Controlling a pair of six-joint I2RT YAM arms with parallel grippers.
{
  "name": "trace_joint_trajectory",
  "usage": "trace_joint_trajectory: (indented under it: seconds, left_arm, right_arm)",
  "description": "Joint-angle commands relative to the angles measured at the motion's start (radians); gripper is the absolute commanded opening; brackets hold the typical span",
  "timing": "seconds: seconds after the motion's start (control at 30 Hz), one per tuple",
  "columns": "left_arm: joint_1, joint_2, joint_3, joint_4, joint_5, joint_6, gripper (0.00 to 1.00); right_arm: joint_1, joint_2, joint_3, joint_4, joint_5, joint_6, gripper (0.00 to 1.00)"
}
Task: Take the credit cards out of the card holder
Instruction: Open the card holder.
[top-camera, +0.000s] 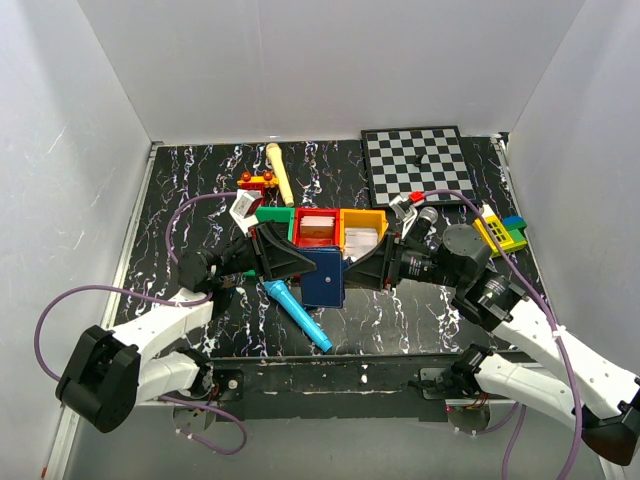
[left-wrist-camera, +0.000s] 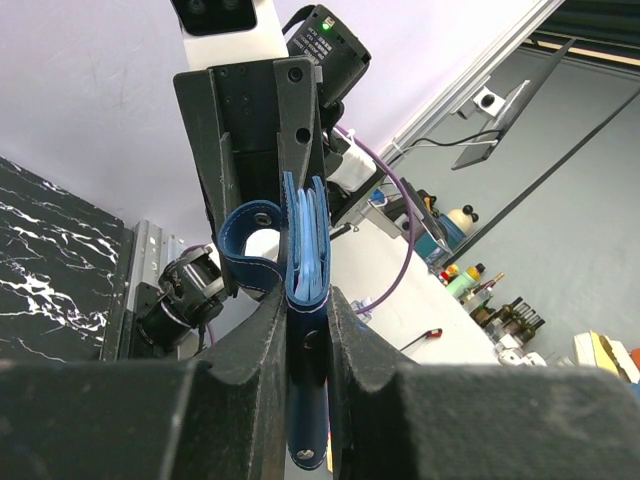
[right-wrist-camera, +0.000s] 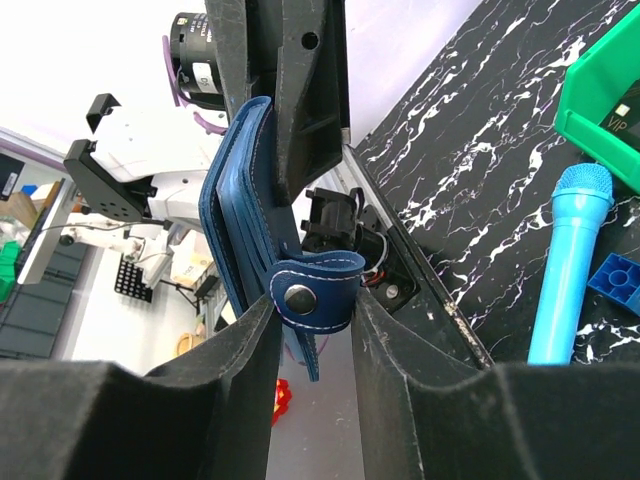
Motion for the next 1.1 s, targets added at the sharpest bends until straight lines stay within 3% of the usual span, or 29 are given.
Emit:
trace_joint_trajectory:
  seconds: [0.0,0.23,0.37,0.5,0.67,0.8,0.87,0.97,1.07]
  left_arm:
    - [-0.012,-0.001,0.001,0.085,-0.014,-0.003,0.00]
    - [-0.012,0.005,0.002,0.071,-0.014,0.004,0.00]
    - [-0.014,0.013,0.005,0.074,-0.012,0.003,0.00]
    - [-0.017,0.014,0.008,0.071,-0.014,0.004,0.00]
    - [-0.024,0.019,0.010,0.066,-0.017,0.007,0.00]
    - [-0.028,0.013,0.007,0.051,-0.015,0.018,0.00]
    - [-0.028,0.005,0.004,0.023,-0.015,0.032,0.00]
    - [-0.028,-0.026,0.010,-0.085,-0.017,0.097,0.23]
    - [-0.028,-0.101,0.051,-0.485,-0.082,0.300,0.39]
  right_arm:
    - [0.003,0.026,-0.001,0.115,-0.043,0.023,0.37]
    - [0.003,0.045,0.010,0.139,-0.110,0.031,0.27]
    - [0.003,0.061,0.014,0.135,-0.127,0.032,0.43]
    - [0.003,0.072,0.016,0.135,-0.126,0.035,0.45]
    - [0.003,0.085,0.025,0.136,-0.124,0.037,0.28]
    - [0.003,0.081,0.028,0.124,-0.120,0.031,0.04]
    - [0.003,0.076,0.031,0.107,-0.117,0.029,0.01]
    - [0.003,0.055,0.053,0.020,-0.083,-0.007,0.01]
    - [0.003,0.047,0.109,-0.161,-0.026,-0.086,0.01]
